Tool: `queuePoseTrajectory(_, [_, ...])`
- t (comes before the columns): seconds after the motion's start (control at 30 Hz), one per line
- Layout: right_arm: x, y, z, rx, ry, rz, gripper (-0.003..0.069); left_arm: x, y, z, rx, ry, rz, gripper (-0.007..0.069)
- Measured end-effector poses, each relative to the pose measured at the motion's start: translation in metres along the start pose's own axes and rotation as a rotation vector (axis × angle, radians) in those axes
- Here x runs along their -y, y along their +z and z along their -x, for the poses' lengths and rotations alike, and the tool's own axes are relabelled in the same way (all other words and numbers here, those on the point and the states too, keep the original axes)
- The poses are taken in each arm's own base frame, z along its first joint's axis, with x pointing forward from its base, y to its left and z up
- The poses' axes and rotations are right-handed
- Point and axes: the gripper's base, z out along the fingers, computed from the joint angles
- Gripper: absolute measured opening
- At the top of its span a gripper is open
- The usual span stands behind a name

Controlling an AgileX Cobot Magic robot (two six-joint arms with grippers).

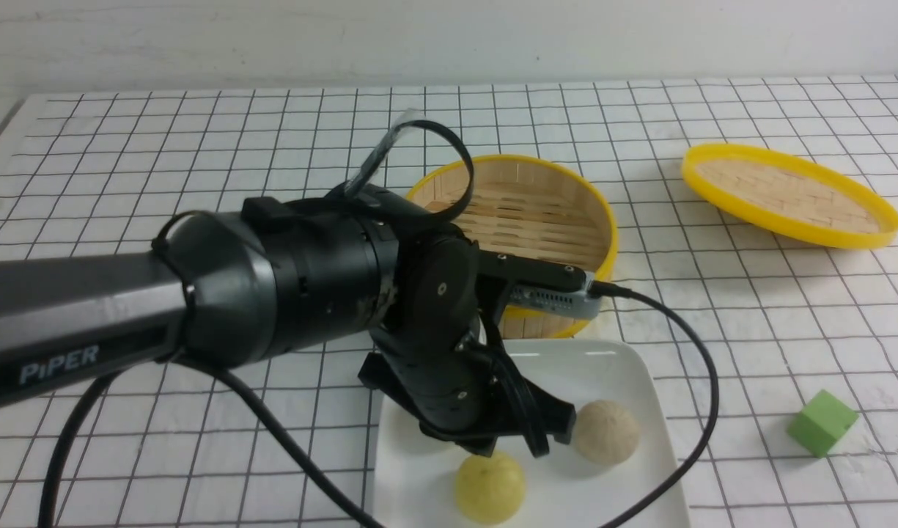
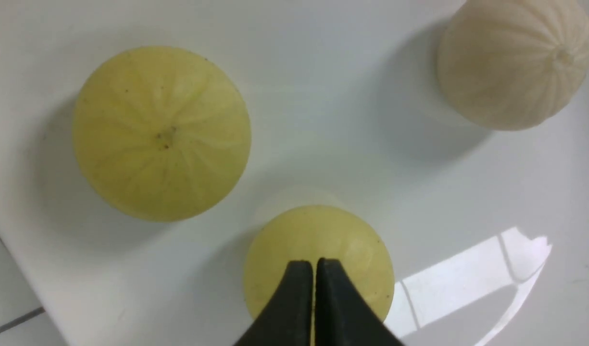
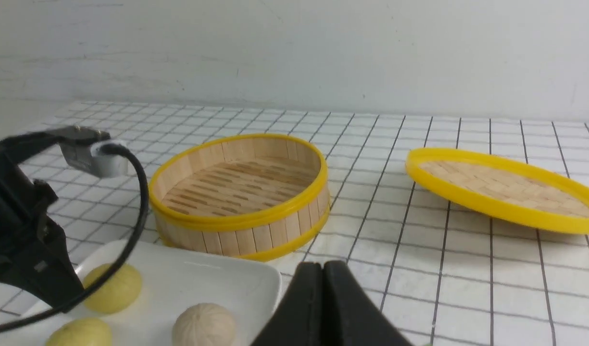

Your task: Put the steamed buns into the plate on the white-black tablecloth.

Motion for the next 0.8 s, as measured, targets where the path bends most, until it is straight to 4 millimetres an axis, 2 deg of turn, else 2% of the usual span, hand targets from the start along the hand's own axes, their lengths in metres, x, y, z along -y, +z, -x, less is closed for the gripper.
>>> queuePoseTrajectory(0.27, [0.019, 0.017, -0.054, -0.161, -0.030, -0.234, 0.0008, -0.001, -0.003, 0.003, 0.042, 0.027, 0.011, 0.0034])
queuePoseTrajectory(0.37, [0.023, 0.019, -0.064, -0.187, -0.018, -0.289, 0.0009, -0.001, -0.012, 0.004, 0.071, 0.035, 0.007, 0.0034])
queuePoseTrajectory(0.47, [0.027, 0.021, -0.076, -0.216, -0.004, -0.339, 0.0012, 0.000, -0.037, 0.004, 0.138, 0.047, -0.008, 0.0034])
queuePoseTrajectory(0.53, [0.029, 0.022, -0.081, -0.206, -0.002, -0.363, 0.0014, -0.003, -0.068, 0.001, 0.198, 0.076, 0.001, 0.0034])
queuePoseTrajectory(0.57, [0.030, 0.023, -0.081, -0.201, -0.002, -0.364, 0.0014, -0.003, -0.070, 0.000, 0.202, 0.079, 0.003, 0.0034])
queuePoseTrajectory(0.63, [0.030, 0.023, -0.081, -0.184, -0.003, -0.369, 0.0015, -0.009, -0.105, -0.009, 0.260, 0.113, 0.033, 0.0034])
queuePoseTrajectory(0.7, [0.030, 0.023, -0.081, -0.181, -0.004, -0.370, 0.0018, -0.016, -0.134, -0.020, 0.304, 0.130, 0.064, 0.0034])
queuePoseTrajectory(0.73, [0.030, 0.023, -0.081, -0.180, -0.004, -0.370, 0.0018, -0.017, -0.137, -0.021, 0.303, 0.130, 0.070, 0.0034])
queuePoseTrajectory(0.8, [0.030, 0.023, -0.081, -0.180, -0.004, -0.370, 0.0018, -0.027, -0.171, -0.037, 0.365, 0.118, 0.103, 0.0034])
